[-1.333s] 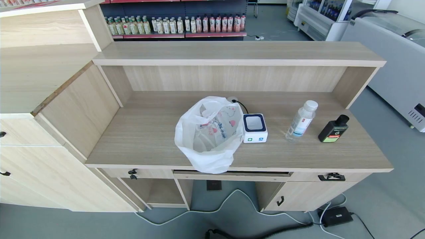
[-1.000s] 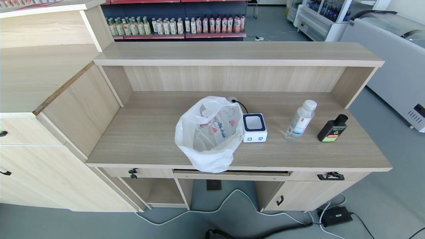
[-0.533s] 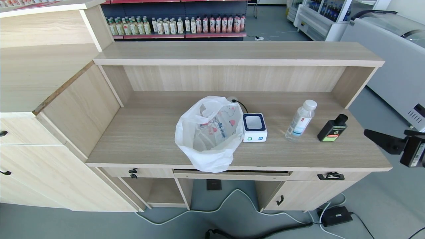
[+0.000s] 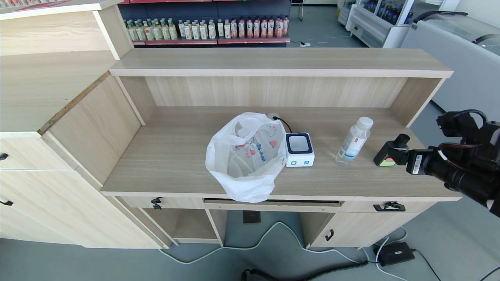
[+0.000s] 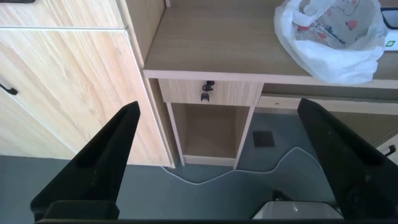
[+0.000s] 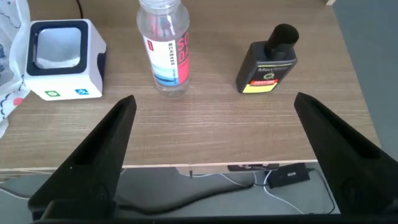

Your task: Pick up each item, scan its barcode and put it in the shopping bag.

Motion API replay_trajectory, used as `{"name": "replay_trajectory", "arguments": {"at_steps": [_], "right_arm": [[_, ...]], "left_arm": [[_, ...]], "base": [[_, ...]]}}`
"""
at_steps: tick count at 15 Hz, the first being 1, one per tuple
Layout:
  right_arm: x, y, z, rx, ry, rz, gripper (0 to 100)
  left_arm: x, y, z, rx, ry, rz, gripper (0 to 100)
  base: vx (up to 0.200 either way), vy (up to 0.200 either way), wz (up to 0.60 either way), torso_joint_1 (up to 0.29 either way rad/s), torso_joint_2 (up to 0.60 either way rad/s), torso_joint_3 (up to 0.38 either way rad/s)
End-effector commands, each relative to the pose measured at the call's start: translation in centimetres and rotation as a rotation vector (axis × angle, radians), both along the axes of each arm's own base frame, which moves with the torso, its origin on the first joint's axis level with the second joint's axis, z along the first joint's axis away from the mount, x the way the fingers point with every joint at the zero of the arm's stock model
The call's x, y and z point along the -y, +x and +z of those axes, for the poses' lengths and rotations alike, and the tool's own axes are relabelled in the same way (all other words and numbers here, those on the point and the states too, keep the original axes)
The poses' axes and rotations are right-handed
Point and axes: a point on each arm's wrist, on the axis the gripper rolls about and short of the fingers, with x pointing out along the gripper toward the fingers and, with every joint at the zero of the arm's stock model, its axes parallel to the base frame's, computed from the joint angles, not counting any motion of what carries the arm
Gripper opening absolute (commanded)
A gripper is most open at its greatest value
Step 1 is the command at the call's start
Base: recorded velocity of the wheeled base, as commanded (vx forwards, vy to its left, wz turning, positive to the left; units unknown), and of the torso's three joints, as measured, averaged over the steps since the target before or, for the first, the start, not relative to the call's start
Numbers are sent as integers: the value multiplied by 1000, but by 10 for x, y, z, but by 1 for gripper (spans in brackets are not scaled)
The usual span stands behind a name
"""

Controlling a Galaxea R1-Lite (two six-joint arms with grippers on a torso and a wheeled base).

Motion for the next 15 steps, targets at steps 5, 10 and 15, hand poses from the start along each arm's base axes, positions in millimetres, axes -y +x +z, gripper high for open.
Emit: {"name": "replay_trajectory", "arguments": {"at_steps": [5,10,15], "right_arm": [[1,45,-39,-34,7,-13,100],[2,67,-35,4,-3,-50,100],[6,90,-36,25,-38,-56,100]], "left_arm": [[0,0,0,1,0,2,100],[0,0,0,1,0,1,100],[0,0,0,1,0,1,100]], "base": [[0,0,0,0,0,0],[0,0,0,0,0,0],[0,0,0,0,0,0]]}}
